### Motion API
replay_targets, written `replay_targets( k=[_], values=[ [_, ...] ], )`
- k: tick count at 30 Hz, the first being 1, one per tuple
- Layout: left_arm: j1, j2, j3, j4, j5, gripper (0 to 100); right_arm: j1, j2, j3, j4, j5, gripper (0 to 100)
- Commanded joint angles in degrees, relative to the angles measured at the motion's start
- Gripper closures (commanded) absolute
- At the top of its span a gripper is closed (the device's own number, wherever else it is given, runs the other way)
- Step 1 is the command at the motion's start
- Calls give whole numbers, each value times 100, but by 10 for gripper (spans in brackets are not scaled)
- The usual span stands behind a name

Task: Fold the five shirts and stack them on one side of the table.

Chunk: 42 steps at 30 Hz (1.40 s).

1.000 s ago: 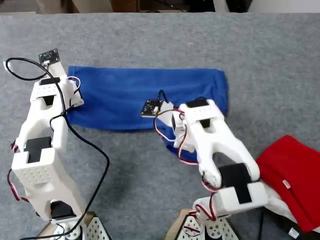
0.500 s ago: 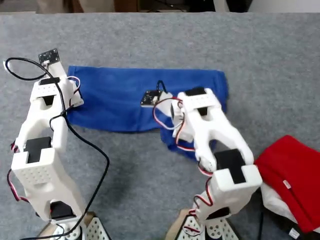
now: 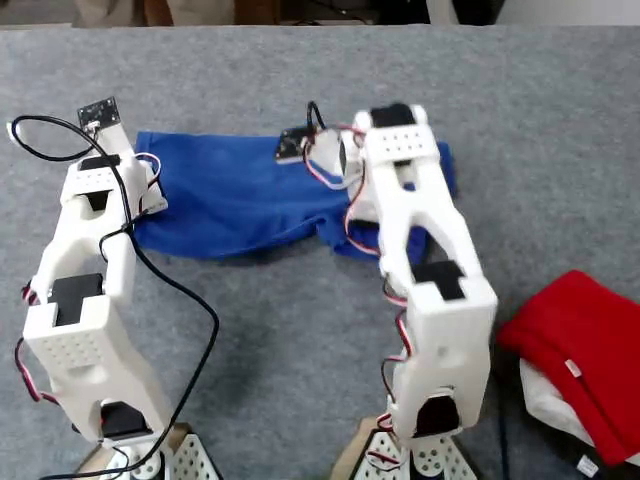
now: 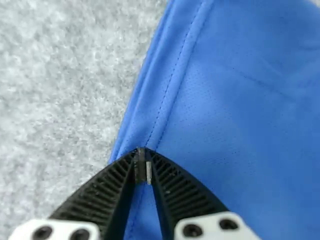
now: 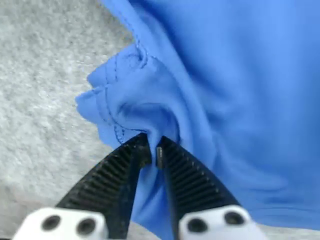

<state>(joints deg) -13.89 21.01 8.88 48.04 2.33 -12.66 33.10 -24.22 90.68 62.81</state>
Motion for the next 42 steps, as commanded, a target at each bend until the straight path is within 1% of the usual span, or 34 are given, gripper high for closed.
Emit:
replay_targets(
  k=[1, 5, 9, 14, 16, 19, 20, 24, 26, 28, 30, 31, 32, 39, 42],
  values=[
    [35, -31, -246, -18, -132, 981, 119, 760, -2132, 721, 290, 995],
    [35, -31, -246, -18, -141, 981, 119, 1824, -3916, 1099, 475, 995],
    [44, -31, -237, -18, -141, 981, 92, 2651, -5095, 1081, 501, 995],
    [62, -22, -246, -18, -141, 981, 75, 3275, -6097, 492, 475, 991],
    [62, -22, -246, -18, -141, 981, 75, 3407, -6440, 237, 396, 953],
    [62, -22, -246, -18, -149, 981, 57, 3521, -7011, 123, -193, 837],
    [62, -22, -246, -18, -149, 981, 48, 3521, -7125, 176, -246, 826],
    [62, -22, -246, -18, -149, 981, 75, 3345, -7152, 642, -255, 843],
    [62, -22, -246, -18, -149, 981, 136, 3169, -7152, 1081, -255, 856],
    [62, -22, -246, -18, -149, 981, 233, 3037, -7116, 1178, -369, 903],
    [62, -22, -246, -18, -149, 980, 391, 2985, -7108, 1178, -492, 983],
    [62, -22, -246, -18, -149, 980, 400, 2993, -7055, 1178, -545, 997],
    [62, -22, -246, -18, -149, 980, 400, 2993, -6941, 1178, -589, 986],
    [62, -22, -246, -18, -149, 980, 268, 3002, -5622, 1169, -747, 995],
    [53, -22, -246, -18, -149, 980, 198, 3020, -5262, 976, -756, 995]
  ],
)
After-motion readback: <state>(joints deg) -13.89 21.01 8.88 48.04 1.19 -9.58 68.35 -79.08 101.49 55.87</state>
